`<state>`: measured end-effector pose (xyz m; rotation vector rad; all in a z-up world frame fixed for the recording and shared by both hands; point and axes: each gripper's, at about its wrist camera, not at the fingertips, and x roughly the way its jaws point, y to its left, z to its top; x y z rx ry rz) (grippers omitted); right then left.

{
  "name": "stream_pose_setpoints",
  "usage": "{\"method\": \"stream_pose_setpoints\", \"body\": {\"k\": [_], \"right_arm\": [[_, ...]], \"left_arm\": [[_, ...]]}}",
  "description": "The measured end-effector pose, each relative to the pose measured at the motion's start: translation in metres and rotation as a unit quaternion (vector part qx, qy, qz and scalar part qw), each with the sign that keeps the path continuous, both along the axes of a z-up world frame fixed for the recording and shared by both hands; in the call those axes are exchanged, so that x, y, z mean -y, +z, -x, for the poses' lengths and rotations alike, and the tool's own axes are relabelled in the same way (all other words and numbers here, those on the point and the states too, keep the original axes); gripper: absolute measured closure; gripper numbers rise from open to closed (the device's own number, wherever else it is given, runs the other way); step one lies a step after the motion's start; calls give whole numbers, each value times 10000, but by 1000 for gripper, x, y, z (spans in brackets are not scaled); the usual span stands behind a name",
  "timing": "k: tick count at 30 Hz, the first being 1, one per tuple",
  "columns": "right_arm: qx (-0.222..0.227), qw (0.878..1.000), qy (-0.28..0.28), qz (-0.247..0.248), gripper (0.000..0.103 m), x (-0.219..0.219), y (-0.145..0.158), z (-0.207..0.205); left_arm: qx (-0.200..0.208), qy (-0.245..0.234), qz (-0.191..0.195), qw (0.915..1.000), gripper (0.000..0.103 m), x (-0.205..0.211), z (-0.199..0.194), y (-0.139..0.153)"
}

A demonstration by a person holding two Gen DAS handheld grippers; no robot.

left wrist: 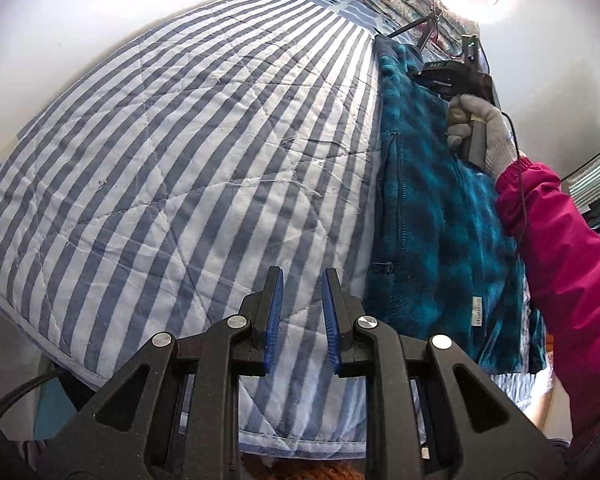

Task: Fold large clothes
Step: 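Lift both tools away from the folded shirt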

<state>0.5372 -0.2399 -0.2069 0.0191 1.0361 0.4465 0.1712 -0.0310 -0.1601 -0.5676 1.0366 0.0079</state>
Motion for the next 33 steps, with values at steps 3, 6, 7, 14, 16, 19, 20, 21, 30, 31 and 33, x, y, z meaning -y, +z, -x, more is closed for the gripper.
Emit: {"method": "stream_pose_setpoints", "body": {"k": [3, 6, 7, 14, 16, 19, 20, 21, 30, 31, 33], "right_arm": [[73, 9995, -60, -301, 90, 6, 22, 13], [222, 9989, -5, -407, 90, 13, 53, 39], [263, 9987, 21, -446, 90, 17, 64, 49], [650, 9959, 48, -624, 83, 59, 145, 136], [788, 9949, -10, -625, 82, 77, 167, 167], [904, 9940, -131, -602, 79, 106, 190, 211], [907, 9940, -163, -590, 78, 114, 195, 221], [939, 9938, -243, -547, 76, 128, 202, 238], [993, 9885, -1123, -218, 56, 237, 211, 348], [988, 9870, -1257, -163, 54, 250, 210, 362], [990, 9833, -1526, -112, 47, 276, 207, 382]], "left_arm": [[197, -157, -106, 9996, 85, 8, 4, 12], [482, -336, -431, 9973, 85, 19, 10, 28], [571, -369, -492, 9965, 85, 22, 12, 33], [926, -532, -691, 9919, 85, 26, 24, 55], [994, -634, -625, 9911, 85, 30, 27, 61], [1059, -776, -425, 9904, 75, 37, 31, 68], [1084, -822, -382, 9900, 71, 40, 31, 70], [1139, -914, -304, 9888, 66, 44, 33, 74], [1393, -1741, -15, 9748, 43, 98, 39, 114], [1388, -1865, -1, 9726, 43, 104, 36, 118], [1417, -2083, -41, 9677, 43, 116, 30, 128]]}}
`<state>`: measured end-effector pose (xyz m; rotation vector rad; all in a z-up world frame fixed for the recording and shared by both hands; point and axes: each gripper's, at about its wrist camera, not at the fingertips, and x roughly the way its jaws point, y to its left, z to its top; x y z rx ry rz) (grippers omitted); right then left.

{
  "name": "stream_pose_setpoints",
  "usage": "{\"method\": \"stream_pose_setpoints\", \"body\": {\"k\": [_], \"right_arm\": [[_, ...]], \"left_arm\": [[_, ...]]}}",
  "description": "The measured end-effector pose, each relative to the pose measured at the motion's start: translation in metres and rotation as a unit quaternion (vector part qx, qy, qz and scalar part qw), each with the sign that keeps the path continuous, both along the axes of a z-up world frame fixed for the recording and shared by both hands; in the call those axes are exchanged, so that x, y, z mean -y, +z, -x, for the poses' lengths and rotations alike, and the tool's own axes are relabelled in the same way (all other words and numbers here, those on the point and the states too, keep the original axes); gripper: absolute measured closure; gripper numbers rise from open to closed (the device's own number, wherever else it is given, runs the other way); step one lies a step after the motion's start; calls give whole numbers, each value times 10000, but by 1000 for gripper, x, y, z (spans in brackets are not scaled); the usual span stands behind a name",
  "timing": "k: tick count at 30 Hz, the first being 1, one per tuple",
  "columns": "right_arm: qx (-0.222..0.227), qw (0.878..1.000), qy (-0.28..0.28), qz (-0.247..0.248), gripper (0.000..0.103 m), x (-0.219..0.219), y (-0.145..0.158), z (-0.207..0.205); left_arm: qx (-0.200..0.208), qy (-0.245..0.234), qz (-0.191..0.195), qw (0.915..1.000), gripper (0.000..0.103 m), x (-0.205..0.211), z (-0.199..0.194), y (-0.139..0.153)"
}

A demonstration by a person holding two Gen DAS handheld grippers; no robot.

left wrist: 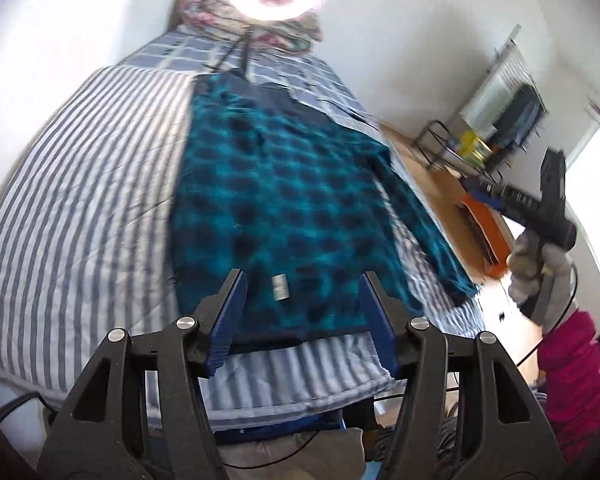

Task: Fold large clothes
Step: 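Lift both tools away from the folded shirt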

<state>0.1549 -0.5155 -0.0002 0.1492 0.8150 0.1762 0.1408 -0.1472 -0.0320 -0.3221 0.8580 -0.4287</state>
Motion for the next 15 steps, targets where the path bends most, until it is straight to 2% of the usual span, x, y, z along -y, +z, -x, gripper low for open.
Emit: {"method": "stream_pose_setpoints", "body": {"k": [4, 7, 11, 15], "right_arm": [[-65, 9981, -610, 95, 43, 55, -11, 35], [-132, 9949, -1002, -34, 43, 96, -19, 54], [-293, 9885, -1485, -46, 43, 142, -36, 71], [-581, 9776, -2004, -280, 43, 187, -67, 84]], "left_arm": [[127, -361, -155, 9991, 43, 20, -15, 16], [186, -443, -264, 9985, 43, 29, -26, 17], [-78, -397, -75, 9992, 43, 31, -39, -3], [-467, -409, -175, 9979, 43, 38, -49, -30]]}}
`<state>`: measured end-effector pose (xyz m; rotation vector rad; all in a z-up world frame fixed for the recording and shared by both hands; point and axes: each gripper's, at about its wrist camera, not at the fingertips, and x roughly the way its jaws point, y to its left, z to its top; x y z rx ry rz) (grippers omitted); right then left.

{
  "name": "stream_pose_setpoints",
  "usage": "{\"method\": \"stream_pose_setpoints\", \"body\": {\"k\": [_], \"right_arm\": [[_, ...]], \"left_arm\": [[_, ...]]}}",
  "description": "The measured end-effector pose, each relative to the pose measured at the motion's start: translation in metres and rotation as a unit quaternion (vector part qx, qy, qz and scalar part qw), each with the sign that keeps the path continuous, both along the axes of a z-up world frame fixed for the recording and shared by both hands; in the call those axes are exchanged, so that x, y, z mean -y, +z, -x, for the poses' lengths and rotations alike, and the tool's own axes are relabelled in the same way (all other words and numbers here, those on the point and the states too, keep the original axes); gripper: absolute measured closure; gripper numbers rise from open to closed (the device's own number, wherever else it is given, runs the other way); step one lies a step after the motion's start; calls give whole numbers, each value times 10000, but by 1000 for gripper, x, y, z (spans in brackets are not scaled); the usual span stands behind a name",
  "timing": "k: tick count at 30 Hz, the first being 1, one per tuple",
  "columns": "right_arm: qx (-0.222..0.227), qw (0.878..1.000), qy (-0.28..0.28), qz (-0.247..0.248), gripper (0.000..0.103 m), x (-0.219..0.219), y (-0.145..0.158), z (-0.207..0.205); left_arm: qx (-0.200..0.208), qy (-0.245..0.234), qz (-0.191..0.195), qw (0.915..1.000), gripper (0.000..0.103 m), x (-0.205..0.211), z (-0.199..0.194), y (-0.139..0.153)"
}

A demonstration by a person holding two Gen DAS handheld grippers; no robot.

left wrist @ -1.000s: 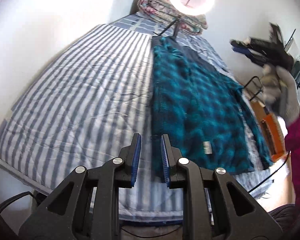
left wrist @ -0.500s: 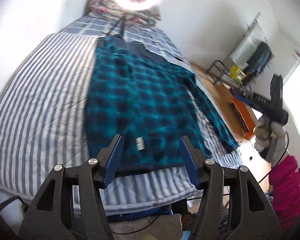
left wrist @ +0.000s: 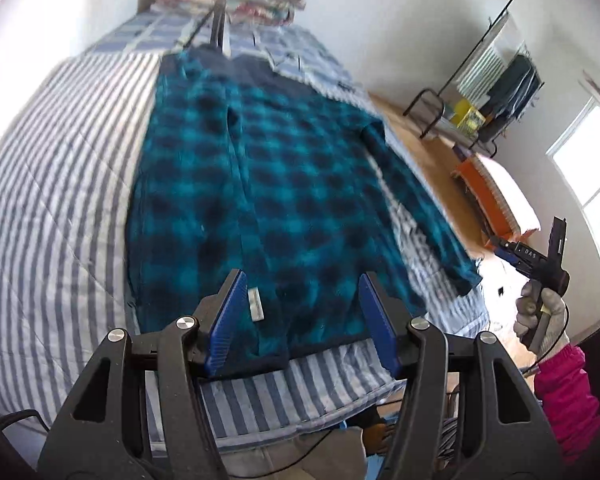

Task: Fold large clothes
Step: 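Lift both tools away from the folded shirt, then grasp the spread-out sleeve cuff with the right tool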

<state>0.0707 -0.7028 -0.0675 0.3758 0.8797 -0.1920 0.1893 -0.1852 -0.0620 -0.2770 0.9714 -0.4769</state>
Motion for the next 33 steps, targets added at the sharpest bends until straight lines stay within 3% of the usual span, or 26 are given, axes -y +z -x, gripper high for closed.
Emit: {"method": "stream_pose_setpoints", "body": {"k": [3, 9, 17, 19, 27, 33], "right_arm": [[-141, 9991, -376, -144, 43, 26, -18, 10], [-192, 9886, -996, -1112, 48, 79, -60, 29], [-303, 9822, -1110, -1488, 51, 93, -90, 24], [-303, 9806, -1110, -1589, 56, 94, -96, 23], [-270, 9838, -875, -1544, 87, 85, -92, 21], [-55, 9880, -742, -1355, 94, 66, -67, 22]], "left_arm": [[-46, -142, -148, 9998, 43, 10, -1, -9], [-34, -320, -286, 9991, 43, 27, -2, -16], [-5, -565, -418, 9975, 43, 50, -2, -21], [14, -632, -480, 9968, 43, 55, 0, -22], [7, -757, -554, 9956, 43, 64, 1, -26], [108, -834, -620, 9945, 43, 67, 5, -23]]}}
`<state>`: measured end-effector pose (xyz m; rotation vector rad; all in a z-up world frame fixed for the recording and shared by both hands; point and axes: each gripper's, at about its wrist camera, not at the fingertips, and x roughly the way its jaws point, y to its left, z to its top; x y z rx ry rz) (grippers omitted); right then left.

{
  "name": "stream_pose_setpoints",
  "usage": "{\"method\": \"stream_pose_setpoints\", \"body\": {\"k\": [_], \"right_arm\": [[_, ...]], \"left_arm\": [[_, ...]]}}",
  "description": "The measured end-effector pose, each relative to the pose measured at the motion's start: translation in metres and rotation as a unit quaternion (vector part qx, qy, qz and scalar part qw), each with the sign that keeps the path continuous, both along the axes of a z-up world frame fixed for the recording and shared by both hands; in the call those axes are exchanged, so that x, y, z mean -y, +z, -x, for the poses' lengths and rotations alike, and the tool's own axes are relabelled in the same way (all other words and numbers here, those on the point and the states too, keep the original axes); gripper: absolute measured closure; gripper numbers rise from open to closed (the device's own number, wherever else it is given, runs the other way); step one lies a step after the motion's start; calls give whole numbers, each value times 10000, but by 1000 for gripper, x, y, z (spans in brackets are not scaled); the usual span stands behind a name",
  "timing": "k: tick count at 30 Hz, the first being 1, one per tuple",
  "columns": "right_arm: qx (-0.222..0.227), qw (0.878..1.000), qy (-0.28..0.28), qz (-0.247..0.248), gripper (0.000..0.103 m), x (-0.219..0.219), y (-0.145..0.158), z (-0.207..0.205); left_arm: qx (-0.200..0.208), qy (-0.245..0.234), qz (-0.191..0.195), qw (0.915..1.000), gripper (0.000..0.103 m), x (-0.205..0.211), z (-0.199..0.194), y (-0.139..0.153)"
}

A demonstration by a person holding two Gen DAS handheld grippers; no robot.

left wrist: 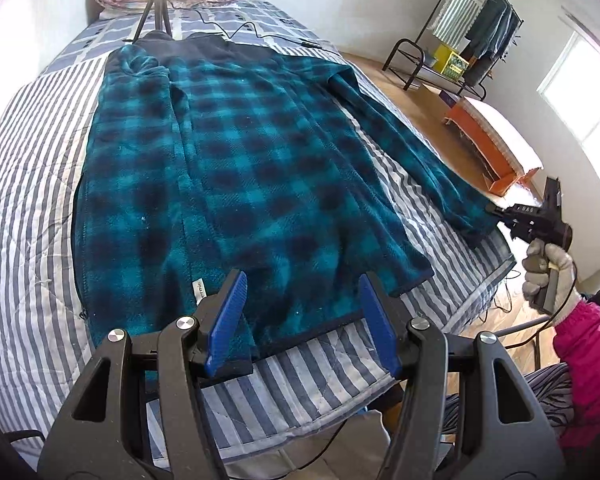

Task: Fold large clothes
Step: 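Grasp the spread-out sleeve cuff with the right tool, then lay the held sleeve across the shirt body and open the right tool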

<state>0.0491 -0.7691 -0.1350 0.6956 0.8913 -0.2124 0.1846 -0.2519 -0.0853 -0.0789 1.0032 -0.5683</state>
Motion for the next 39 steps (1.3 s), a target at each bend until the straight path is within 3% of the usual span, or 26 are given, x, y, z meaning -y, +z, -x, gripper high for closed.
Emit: {"method": "stream_pose_setpoints", "body": {"k": [3, 5, 13, 21, 29, 39], "right_arm": [[-94, 9981, 137, 600, 94, -13, 15, -6], [-129, 9971, 100, 737, 94, -14, 19, -7], [73, 9980, 132, 612, 95, -20, 31, -7], [380, 9920, 799, 904, 97, -80, 63, -18], [675, 9591, 2324, 1465, 98, -203, 86, -36], [160, 9040, 3830, 1894, 98, -325, 36, -61]], "left_arm": [[21, -36, 5, 10000, 43, 0, 3, 1], [42, -59, -6, 10000, 43, -1, 4, 2], [145, -78, -26, 9999, 43, -7, 12, 6], [112, 199, 164, 9996, 43, -22, 7, 10], [110, 490, 396, 9980, 43, -40, 4, 14], [28, 1022, 702, 9923, 43, -74, 5, 10]]}}
